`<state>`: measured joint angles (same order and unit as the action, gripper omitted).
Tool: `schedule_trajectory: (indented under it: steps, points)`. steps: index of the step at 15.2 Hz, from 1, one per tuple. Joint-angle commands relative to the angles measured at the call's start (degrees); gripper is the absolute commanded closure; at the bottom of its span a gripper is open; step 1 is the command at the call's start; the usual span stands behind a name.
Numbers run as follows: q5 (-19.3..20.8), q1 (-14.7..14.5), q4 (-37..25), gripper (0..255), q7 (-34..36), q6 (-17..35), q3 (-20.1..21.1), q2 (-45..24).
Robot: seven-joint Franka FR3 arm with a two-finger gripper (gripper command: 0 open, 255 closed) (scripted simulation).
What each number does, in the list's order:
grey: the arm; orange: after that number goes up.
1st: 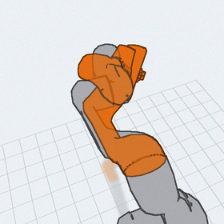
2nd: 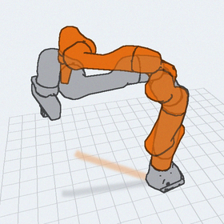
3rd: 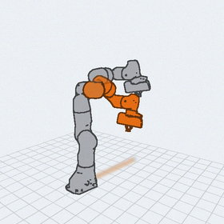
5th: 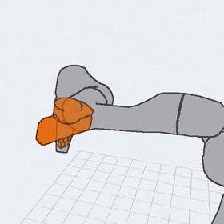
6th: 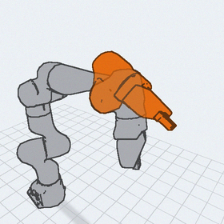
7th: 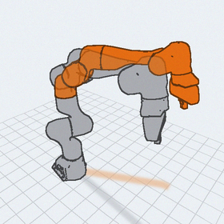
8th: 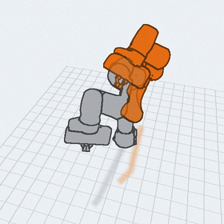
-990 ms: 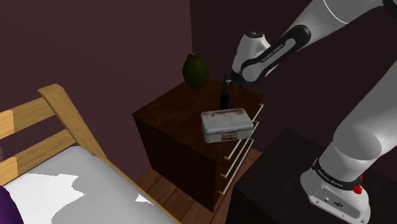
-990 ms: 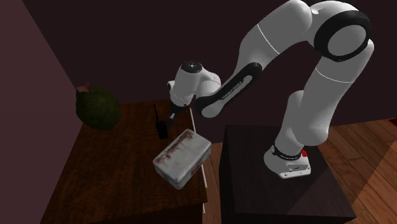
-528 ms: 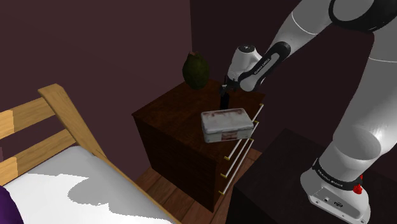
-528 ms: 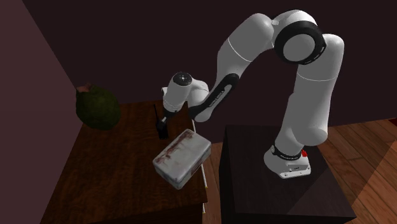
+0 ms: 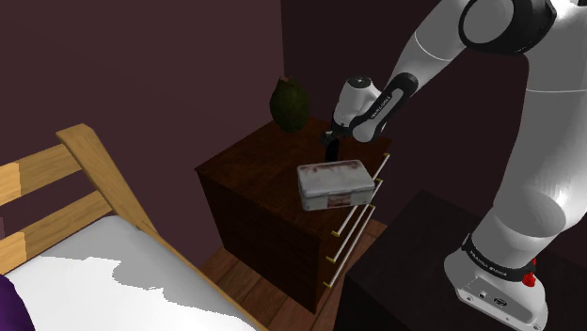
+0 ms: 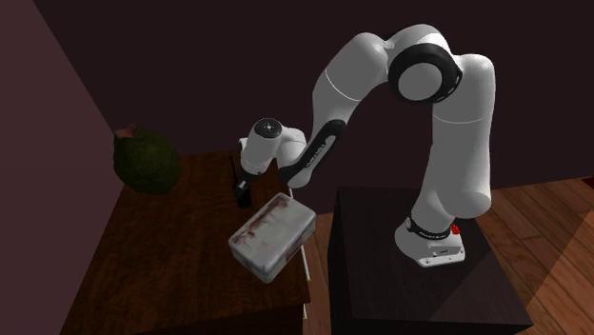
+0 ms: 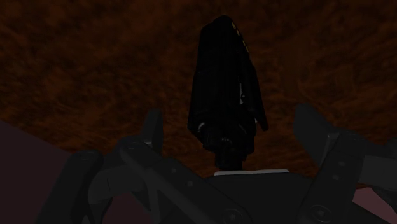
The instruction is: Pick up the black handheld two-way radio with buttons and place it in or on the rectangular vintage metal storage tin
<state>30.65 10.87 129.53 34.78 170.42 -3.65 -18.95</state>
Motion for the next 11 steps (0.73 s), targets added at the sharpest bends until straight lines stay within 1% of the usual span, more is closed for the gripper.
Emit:
schedule_trajectory:
  steps: [1,6,7,11]
  points:
    - [0.17,-0.1,-0.24,0,0.16,0.24,-0.18,-0.45]
    - [0.16,-0.1,-0.24,0,0.16,0.24,-0.18,-0.45]
    - [0.16,-0.1,-0.24,255,0.16,0.24,-0.18,-0.45]
    - [0.17,-0.1,-0.23,255,0.16,0.26,-0.19,-0.45]
